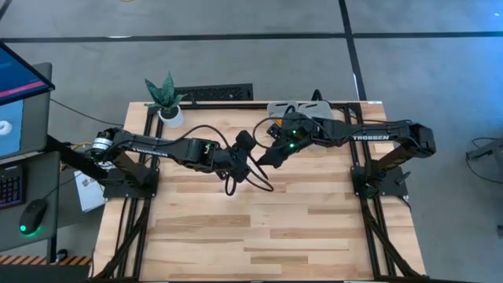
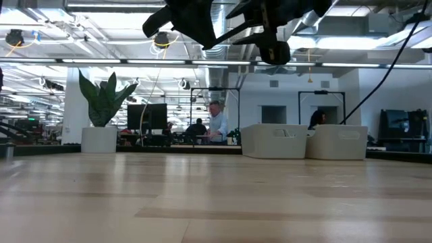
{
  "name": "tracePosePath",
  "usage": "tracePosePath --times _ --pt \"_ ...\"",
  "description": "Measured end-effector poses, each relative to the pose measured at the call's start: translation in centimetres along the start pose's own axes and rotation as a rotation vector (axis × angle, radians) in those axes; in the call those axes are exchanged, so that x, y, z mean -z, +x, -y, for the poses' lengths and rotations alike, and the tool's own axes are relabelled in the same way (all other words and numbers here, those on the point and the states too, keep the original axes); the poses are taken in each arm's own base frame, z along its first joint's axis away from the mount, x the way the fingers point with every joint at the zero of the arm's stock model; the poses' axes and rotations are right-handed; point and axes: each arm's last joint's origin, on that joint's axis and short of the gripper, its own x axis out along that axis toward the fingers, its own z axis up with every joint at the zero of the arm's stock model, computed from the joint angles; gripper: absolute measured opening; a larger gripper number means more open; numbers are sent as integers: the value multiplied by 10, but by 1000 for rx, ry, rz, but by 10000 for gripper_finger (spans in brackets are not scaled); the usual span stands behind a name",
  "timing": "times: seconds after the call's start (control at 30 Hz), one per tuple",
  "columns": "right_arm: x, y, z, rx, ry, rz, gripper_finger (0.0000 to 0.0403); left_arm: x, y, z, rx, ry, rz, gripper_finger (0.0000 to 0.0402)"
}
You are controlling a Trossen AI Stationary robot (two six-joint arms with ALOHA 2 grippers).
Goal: Sort pens & pencils
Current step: Put the black pen into the right gray bin
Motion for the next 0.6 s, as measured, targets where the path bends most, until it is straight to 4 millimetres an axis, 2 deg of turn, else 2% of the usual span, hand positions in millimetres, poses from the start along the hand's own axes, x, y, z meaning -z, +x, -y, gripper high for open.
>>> tracePosePath --times 0.6 --pt "17 8 -12 -12 -20 -74 233 -1 0 -3 -36 11 -4 48"
